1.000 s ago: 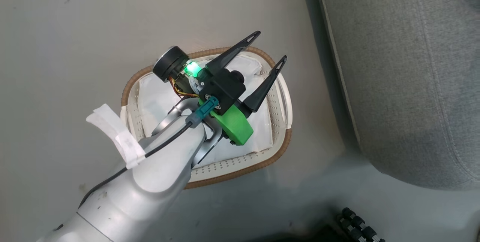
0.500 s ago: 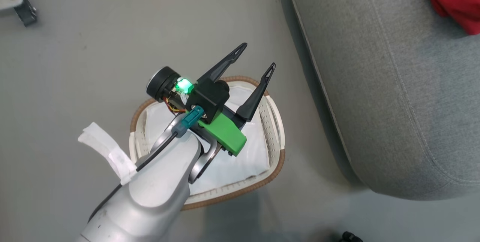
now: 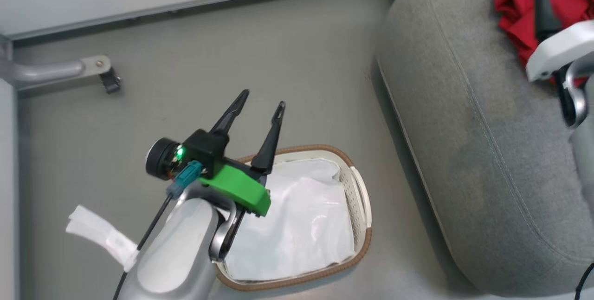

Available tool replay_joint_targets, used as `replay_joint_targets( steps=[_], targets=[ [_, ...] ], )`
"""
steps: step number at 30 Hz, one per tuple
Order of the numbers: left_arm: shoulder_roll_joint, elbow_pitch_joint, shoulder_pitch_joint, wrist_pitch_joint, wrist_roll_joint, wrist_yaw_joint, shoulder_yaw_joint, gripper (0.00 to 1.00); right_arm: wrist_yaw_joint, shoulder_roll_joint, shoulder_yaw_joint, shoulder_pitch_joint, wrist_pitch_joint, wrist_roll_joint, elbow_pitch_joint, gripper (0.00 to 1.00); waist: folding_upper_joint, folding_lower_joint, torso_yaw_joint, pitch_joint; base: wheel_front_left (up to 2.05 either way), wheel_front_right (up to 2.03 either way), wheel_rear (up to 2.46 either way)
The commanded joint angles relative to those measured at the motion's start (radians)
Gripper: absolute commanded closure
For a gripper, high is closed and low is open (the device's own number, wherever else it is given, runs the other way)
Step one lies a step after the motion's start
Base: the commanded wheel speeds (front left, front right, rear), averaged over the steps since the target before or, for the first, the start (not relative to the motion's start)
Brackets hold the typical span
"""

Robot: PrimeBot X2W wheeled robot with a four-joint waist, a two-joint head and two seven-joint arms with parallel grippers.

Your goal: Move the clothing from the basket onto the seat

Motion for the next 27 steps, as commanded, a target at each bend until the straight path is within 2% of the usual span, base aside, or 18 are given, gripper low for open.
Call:
replay_joint_targets(
  steps=[1, 8, 14, 19, 27],
  targets=[
    [-0.003, 0.000, 0.035, -0.002, 0.008, 0.004, 0.021, 0.00, -0.001, 0.011, -0.010, 0.046, -0.004, 0.009, -0.020, 0.00, 0.0000, 0.0001, 0.074, -0.084, 0.00, 0.00, 0.00],
    [-0.010, -0.035, 0.150, -0.002, 0.036, 0.021, 0.158, 0.00, -0.001, 0.098, -0.023, 0.247, -0.004, 0.000, -0.164, 0.00, 0.0000, 0.0001, 0.119, -0.140, 0.00, 0.00, 0.00],
    [-0.022, -0.076, 0.264, -0.002, 0.046, 0.030, 0.282, 0.00, -0.001, 0.199, -0.024, 0.392, -0.004, -0.014, -0.243, 0.00, 0.0000, 0.0001, 0.126, -0.168, 0.00, 0.00, 0.00],
    [-0.033, -0.093, 0.350, -0.002, 0.057, 0.025, 0.367, 0.00, -0.001, 0.258, -0.029, 0.508, -0.004, -0.046, -0.308, 0.00, 0.0000, 0.0001, 0.129, -0.181, 0.00, 0.00, 0.00],
    [-0.044, -0.104, 0.446, -0.002, 0.078, 0.011, 0.429, 0.00, -0.001, 0.294, -0.041, 0.673, -0.004, -0.066, -0.395, 0.00, 0.0000, 0.0001, 0.129, -0.206, 0.00, 0.00, 0.00]
  ],
)
